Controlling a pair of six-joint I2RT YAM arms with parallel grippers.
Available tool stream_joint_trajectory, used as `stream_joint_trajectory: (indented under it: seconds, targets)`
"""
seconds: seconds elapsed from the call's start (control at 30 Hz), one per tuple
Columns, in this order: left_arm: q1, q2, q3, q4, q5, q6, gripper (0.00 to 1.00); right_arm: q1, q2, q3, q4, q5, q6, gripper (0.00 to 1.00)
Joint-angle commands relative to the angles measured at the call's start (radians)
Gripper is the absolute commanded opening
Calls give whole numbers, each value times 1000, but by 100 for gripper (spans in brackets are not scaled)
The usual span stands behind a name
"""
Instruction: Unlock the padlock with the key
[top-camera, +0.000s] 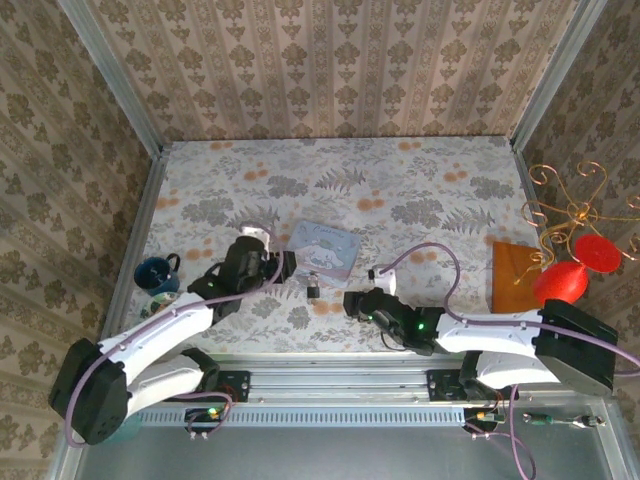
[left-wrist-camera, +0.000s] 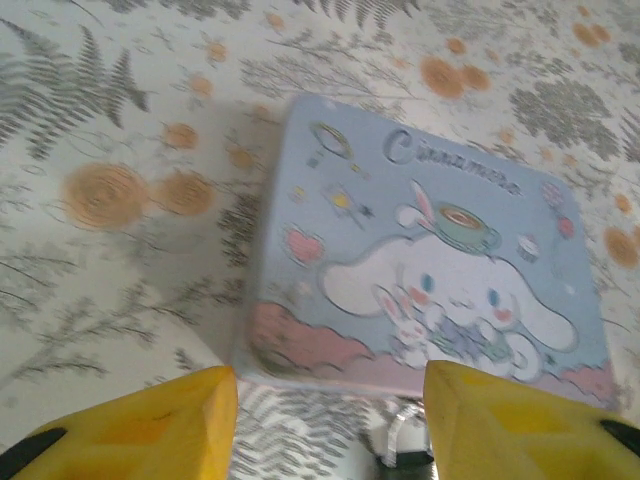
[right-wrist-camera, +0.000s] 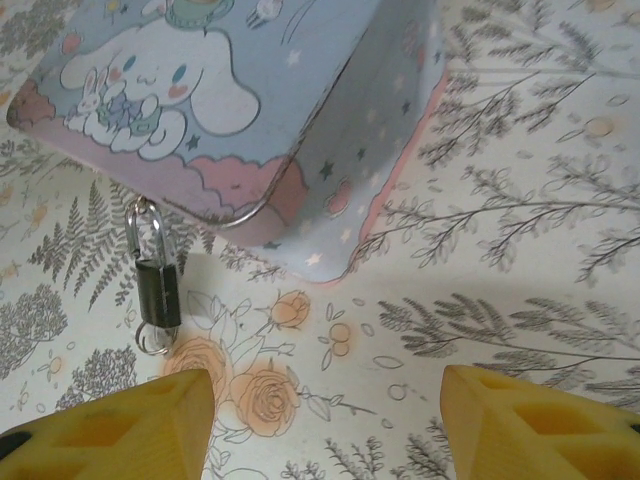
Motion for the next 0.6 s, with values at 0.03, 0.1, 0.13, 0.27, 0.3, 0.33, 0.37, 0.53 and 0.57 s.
stream_joint_trajectory:
  seconds: [0.03, 0.1, 0.13, 0.27, 0.3, 0.33, 0.37, 0.53, 0.57]
  targets:
    - [107, 96, 82, -44, 225, 104, 52, 14, 72, 59, 81, -53, 48, 62]
    - [125, 154, 119, -48, 277, 139, 51, 16, 97, 71, 115, -74, 52, 63]
    - [128, 178, 132, -49, 285, 150, 52, 18, 111, 74, 136, -86, 47, 62]
    - [160, 276, 170, -40, 339, 157, 54, 19, 191, 129, 141, -139, 29, 63]
    - [166, 297, 177, -37, 346, 153, 54, 19, 212, 147, 134, -152, 26, 63]
    - [170, 311, 182, -35, 349, 152, 54, 19, 229, 159, 134, -166, 22, 63]
    - [170, 325, 185, -34, 349, 153, 54, 18, 245, 175, 134, -179, 22, 63]
    - [171, 366, 171, -15, 357, 142, 51, 9, 311, 245, 77, -208, 26, 63]
    - [170, 375, 170, -19, 361, 139, 51, 1, 319, 256, 49, -207, 32, 63]
